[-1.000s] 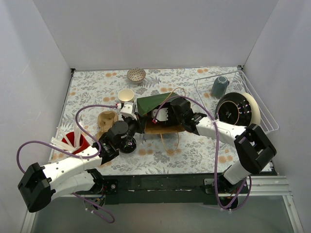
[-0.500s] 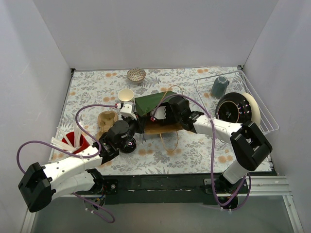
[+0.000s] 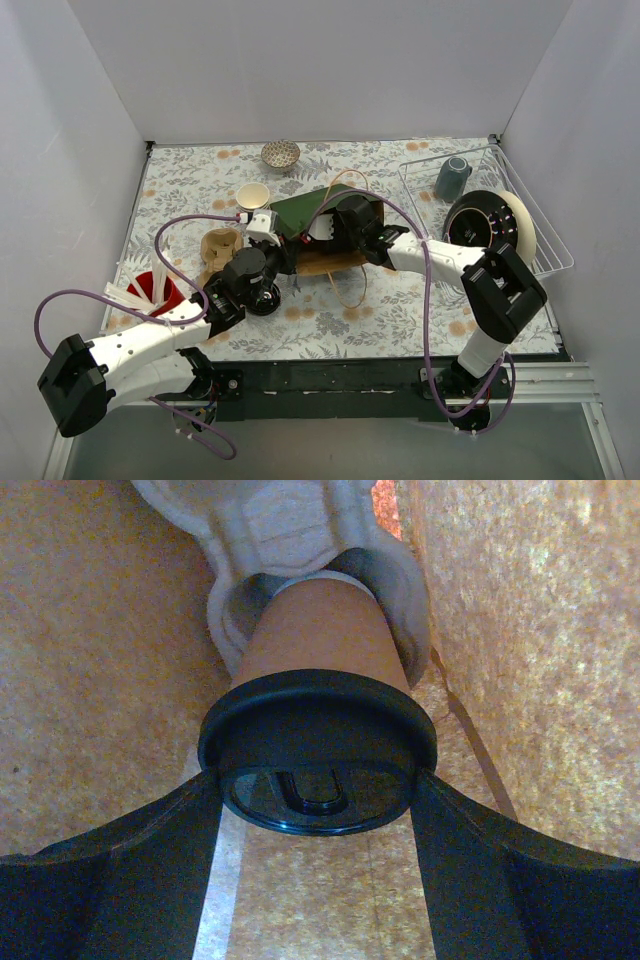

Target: Pack the takeout coffee

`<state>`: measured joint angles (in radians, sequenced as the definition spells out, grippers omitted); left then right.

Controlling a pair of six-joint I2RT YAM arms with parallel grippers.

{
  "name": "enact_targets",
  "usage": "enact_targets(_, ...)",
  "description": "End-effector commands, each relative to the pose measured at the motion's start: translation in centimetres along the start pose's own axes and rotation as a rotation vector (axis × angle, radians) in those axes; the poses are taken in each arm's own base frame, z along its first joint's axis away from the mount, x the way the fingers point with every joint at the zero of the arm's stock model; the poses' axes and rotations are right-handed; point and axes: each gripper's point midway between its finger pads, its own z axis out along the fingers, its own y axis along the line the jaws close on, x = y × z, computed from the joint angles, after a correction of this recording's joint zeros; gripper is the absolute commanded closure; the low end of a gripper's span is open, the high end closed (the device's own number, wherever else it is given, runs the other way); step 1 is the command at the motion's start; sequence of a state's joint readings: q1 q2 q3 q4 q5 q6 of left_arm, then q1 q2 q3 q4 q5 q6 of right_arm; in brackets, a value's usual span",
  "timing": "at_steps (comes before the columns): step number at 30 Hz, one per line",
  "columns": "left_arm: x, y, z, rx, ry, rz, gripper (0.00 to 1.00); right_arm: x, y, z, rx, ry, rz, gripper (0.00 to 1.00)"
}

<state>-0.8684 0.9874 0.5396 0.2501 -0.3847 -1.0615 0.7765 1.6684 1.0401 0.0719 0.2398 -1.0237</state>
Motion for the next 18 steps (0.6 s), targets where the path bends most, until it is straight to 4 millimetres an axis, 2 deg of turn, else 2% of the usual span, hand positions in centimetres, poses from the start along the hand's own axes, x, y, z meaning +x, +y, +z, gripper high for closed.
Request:
enact_targets(1, -2.2, -1.5, -0.2, 0.039, -0.040, -0.043, 1.00, 0.4, 0.0, 0.9, 0.019, 0.031, 0.070, 0.83)
enact_targets(7, -2.3, -1.4, -0.3, 0.032, -0.042, -0.043, 1.00, 0.6, 0.5, 1.1, 0.016, 0.026, 0.080, 0.83)
enact_targets(18, -2.3, -1.2, -0.3, 0.023, -0.041, -0.055, 1.00, -0.1, 0.1, 2.5, 0.008, 0.029, 0.132, 0.84)
